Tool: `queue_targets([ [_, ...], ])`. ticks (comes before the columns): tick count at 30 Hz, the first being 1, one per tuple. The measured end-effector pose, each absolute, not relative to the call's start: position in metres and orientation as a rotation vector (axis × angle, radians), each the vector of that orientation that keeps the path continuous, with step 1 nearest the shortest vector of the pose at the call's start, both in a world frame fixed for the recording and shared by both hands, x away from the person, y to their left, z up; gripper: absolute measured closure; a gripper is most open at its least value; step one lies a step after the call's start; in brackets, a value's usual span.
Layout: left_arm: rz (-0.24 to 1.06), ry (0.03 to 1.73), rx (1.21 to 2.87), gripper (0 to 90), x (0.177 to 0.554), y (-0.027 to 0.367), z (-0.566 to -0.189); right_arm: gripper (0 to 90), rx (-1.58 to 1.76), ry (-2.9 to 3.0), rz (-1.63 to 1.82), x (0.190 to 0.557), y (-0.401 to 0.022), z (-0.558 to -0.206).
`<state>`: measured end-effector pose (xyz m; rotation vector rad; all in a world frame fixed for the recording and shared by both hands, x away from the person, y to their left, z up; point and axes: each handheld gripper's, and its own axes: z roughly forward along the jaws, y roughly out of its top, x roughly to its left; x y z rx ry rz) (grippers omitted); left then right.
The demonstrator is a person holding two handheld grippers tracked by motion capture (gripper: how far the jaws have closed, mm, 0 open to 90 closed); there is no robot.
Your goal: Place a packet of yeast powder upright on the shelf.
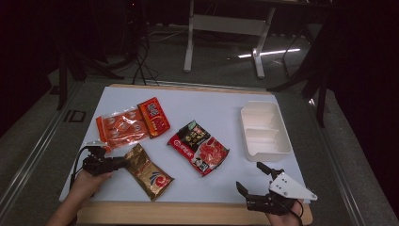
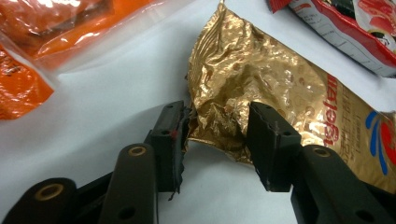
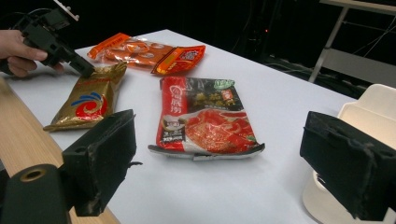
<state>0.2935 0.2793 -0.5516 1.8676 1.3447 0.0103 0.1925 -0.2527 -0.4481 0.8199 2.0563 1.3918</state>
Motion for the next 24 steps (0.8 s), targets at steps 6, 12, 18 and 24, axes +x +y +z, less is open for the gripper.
queue_targets([
  [6,0.066,1.35,1.946,84.7,0.295,0.268,-0.55,10.4,0.818,2.059,1.385,0.193,-0.252,-0.448],
  [12,0.151,1.34,1.983,89.9,0.292,0.26,-0.541,10.4,0.824,2.06,1.383,0.193,-0.253,-0.449],
  [18,0.163,1.313,1.942,90.0,0.288,0.26,-0.527,10.4,0.843,2.033,1.4,0.193,-0.256,-0.447],
  [24,0.177,1.278,1.905,90.0,0.285,0.258,-0.511,10.4,0.866,2.013,1.416,0.193,-0.259,-0.446],
])
